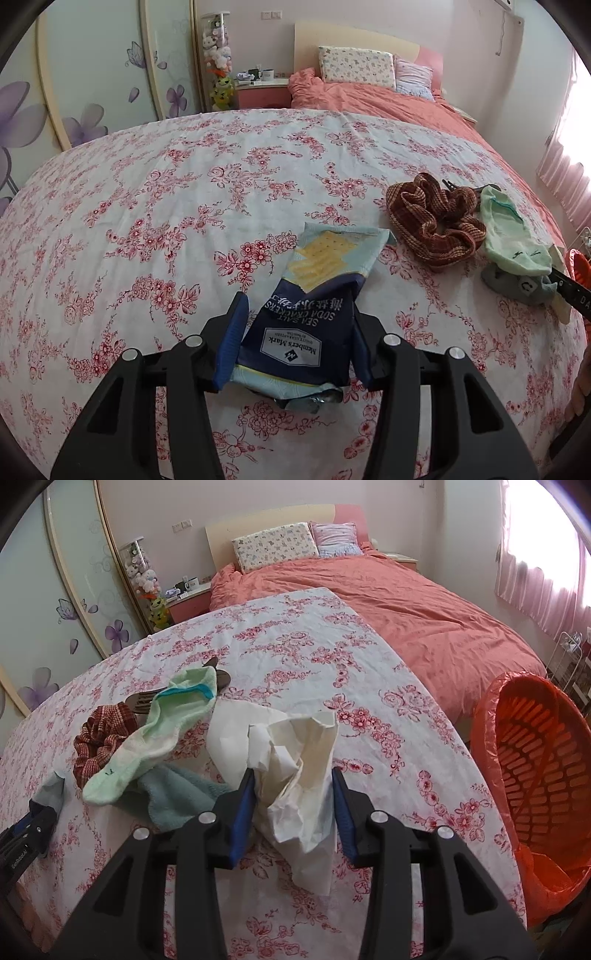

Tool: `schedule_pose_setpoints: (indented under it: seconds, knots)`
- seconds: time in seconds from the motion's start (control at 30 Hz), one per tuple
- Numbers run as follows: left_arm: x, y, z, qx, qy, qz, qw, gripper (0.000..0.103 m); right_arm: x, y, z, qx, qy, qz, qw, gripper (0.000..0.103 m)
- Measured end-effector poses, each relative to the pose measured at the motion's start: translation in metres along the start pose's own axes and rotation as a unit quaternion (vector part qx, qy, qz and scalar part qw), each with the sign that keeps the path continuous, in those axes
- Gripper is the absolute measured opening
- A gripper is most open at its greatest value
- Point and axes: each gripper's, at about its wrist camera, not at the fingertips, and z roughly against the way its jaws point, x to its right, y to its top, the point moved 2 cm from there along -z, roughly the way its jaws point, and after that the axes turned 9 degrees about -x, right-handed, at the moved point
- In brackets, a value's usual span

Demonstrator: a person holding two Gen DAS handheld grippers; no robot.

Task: Collect trash
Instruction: 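Lift the navy snack bag with the left tool while the right tool lifts the white tissue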

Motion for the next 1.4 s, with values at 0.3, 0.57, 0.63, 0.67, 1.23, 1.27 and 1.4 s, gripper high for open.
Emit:
schedule_pose_setpoints:
  seconds: [0.3,0.57,0.63,0.67,1.23,1.27,1.4]
  knots:
    - [0.0038,0.0,-0.0015,-0.003,0.011,-0.005,0.9999,0.054,-0.0006,0.0001,-0.0019,-0.003,-0.004,0.002,1.0,0.042]
    - [0.0008,0.0001,-0.0019,-0.004,0.015,0.002,0.9999,0.059,0.0005,-0.001,-0.0022,-0.003,-0.002,-0.001,1.0,0.042]
    - [0.0004,-0.0001,-0.0018,-0.004,0.013,0.002,0.9999,0.06,0.0003,-0.0009,-0.0021,-0.003,-0.001,-0.001,1.0,0.042]
    - [0.0001,-0.0002,-0.0017,-0.004,0.012,0.002,0.9999,0.06,0.0002,-0.0009,-0.0021,-0.003,-0.002,-0.001,1.0,0.042]
    - [0.0007,-0.0011,-0.0021,-0.004,0.009,0.001,0.9999,0.062,0.0023,-0.0017,-0.0015,-0.002,0.009,-0.007,1.0,0.043]
    - [0.0009,-0.0011,-0.002,-0.004,0.009,0.001,0.9999,0.062,0.0023,-0.0018,-0.0015,-0.002,0.01,-0.007,1.0,0.043]
    - [0.0021,-0.0016,-0.0008,-0.002,-0.005,-0.001,1.0,0.062,0.0029,-0.0017,-0.0012,-0.001,0.009,-0.007,1.0,0.043]
